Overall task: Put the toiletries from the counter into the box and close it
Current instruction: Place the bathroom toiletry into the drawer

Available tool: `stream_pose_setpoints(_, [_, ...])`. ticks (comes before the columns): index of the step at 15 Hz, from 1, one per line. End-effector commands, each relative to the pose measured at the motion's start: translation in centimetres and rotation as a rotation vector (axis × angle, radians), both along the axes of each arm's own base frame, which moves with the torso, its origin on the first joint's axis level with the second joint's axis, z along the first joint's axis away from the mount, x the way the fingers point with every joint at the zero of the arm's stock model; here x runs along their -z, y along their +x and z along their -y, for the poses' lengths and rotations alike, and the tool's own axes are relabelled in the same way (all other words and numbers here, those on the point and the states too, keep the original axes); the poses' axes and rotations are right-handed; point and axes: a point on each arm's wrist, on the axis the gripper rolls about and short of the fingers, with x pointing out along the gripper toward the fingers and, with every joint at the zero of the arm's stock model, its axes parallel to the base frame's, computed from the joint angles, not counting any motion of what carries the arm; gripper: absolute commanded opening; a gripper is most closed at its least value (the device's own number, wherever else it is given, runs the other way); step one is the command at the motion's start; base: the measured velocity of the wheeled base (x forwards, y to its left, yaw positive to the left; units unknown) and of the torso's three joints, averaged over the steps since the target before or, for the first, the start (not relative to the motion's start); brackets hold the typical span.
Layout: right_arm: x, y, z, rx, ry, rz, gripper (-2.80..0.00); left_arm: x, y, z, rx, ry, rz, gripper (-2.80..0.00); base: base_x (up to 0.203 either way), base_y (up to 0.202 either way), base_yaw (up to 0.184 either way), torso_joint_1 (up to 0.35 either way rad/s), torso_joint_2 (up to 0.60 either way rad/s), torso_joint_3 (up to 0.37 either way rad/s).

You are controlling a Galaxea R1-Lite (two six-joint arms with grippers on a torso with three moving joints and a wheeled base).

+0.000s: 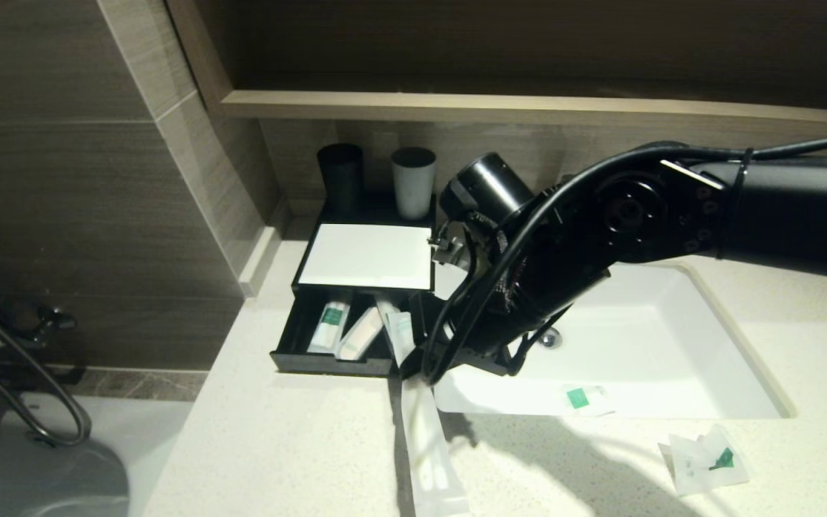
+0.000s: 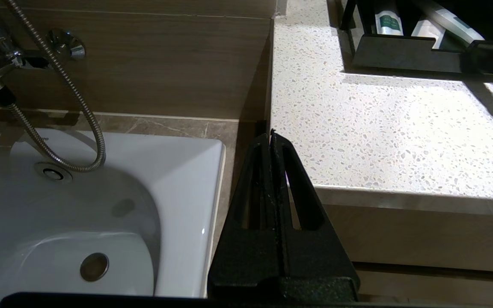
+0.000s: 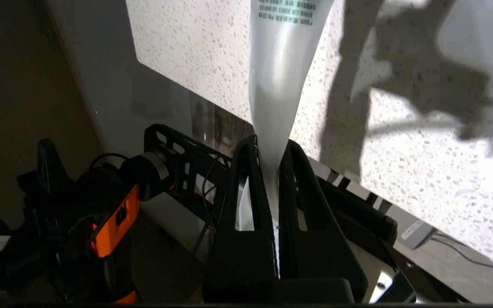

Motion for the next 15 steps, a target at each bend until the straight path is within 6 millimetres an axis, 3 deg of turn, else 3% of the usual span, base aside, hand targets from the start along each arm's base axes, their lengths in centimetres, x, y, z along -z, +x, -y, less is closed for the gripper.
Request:
stream_pose_setpoints(1, [0.5, -0.1, 0.0, -0.005, -0.018, -0.036, -2.80, 0.0, 0.0, 0.0, -0.001, 0.000, 0.000, -2.80, 0.000, 0.000, 0.000, 0.000, 0.00, 0.000])
stream_pose_setpoints(8, [2.5, 0.6, -0.6, -0.010, -0.061, -0.095, -2.80, 0.0, 0.0, 0.0, -0.001, 0.000, 0.000, -2.80, 0.000, 0.000, 0.000, 0.000, 0.00, 0.000])
stream_pose_setpoints(15, [3.3, 1.5, -0.9, -0.009, -0.046, -0.102, -2.80, 0.0, 0.0, 0.0, -0.001, 0.000, 0.000, -2.80, 0.000, 0.000, 0.000, 0.000, 0.00, 0.000])
